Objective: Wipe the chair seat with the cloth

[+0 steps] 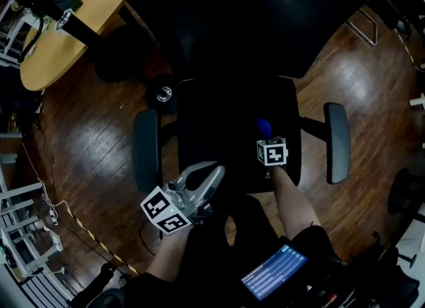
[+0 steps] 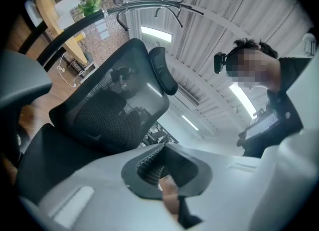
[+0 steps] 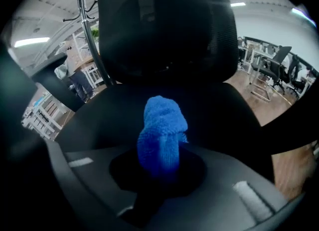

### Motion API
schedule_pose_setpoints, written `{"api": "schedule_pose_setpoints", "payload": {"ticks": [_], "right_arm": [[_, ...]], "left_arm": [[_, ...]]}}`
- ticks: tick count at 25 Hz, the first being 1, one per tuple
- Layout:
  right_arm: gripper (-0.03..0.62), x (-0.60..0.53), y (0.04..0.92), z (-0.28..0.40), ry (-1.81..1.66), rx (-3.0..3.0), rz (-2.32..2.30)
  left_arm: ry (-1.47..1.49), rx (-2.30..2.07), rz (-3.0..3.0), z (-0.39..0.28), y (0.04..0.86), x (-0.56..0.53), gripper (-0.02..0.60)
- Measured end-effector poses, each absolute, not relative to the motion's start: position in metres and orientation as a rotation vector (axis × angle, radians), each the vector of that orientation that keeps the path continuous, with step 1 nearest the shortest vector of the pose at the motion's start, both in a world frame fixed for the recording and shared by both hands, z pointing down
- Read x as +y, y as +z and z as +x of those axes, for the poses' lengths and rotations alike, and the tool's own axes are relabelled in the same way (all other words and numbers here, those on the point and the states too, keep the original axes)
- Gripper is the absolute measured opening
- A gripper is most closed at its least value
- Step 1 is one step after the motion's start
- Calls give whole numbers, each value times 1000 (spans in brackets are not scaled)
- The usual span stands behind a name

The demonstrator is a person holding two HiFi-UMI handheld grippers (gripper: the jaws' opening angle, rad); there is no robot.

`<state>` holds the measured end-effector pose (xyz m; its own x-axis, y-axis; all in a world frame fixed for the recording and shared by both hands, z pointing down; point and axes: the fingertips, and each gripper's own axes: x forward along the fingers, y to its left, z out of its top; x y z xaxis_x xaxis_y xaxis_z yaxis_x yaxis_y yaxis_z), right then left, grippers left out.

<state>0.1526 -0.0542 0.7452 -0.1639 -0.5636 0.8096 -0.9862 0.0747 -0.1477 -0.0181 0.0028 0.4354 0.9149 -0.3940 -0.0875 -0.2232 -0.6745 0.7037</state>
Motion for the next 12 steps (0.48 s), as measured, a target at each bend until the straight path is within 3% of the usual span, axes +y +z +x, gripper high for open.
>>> {"api": "schedule_pose_setpoints", "payload": {"ticks": [4, 12], "right_arm": [[38, -40, 734, 195, 981, -1739, 1594], [38, -36, 735, 204, 957, -1709, 1604]], "left_arm": [[-301, -406, 2334, -2, 433, 4, 5], [-290, -386, 2337, 7, 434, 7, 5]]}}
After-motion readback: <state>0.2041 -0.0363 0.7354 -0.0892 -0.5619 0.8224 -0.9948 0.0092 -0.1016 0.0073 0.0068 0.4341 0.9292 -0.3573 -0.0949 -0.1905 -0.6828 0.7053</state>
